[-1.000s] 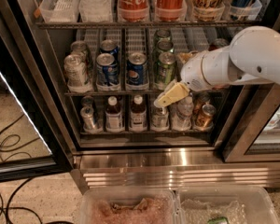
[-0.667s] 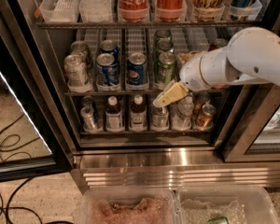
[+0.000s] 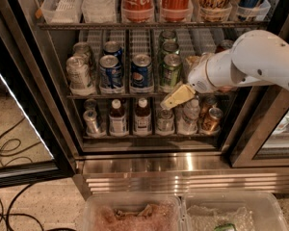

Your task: Pick green can from middle shelf of fridge

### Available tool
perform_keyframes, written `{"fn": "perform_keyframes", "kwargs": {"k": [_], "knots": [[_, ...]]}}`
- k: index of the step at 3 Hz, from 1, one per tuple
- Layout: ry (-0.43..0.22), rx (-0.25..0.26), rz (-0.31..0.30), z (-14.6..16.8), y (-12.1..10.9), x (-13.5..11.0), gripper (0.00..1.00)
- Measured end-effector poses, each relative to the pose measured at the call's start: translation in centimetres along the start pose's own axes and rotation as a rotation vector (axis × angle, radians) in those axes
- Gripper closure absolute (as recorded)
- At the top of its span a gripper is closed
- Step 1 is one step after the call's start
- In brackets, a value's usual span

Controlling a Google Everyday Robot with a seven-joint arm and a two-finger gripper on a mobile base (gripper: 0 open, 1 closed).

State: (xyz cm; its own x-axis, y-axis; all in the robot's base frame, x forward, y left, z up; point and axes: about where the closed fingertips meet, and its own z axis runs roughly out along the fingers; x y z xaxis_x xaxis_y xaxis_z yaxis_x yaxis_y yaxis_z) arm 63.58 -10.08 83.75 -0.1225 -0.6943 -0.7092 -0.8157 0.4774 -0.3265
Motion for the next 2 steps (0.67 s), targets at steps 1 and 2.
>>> {"fn": "perform_keyframes", "kwargs": {"k": [1, 2], "knots": [[-0.019, -0.036, -0.037, 0.94, 1.00, -1.91, 0.00], [-0.019, -0.036, -0.036, 0.97, 1.01, -1.91, 0.00]]}}
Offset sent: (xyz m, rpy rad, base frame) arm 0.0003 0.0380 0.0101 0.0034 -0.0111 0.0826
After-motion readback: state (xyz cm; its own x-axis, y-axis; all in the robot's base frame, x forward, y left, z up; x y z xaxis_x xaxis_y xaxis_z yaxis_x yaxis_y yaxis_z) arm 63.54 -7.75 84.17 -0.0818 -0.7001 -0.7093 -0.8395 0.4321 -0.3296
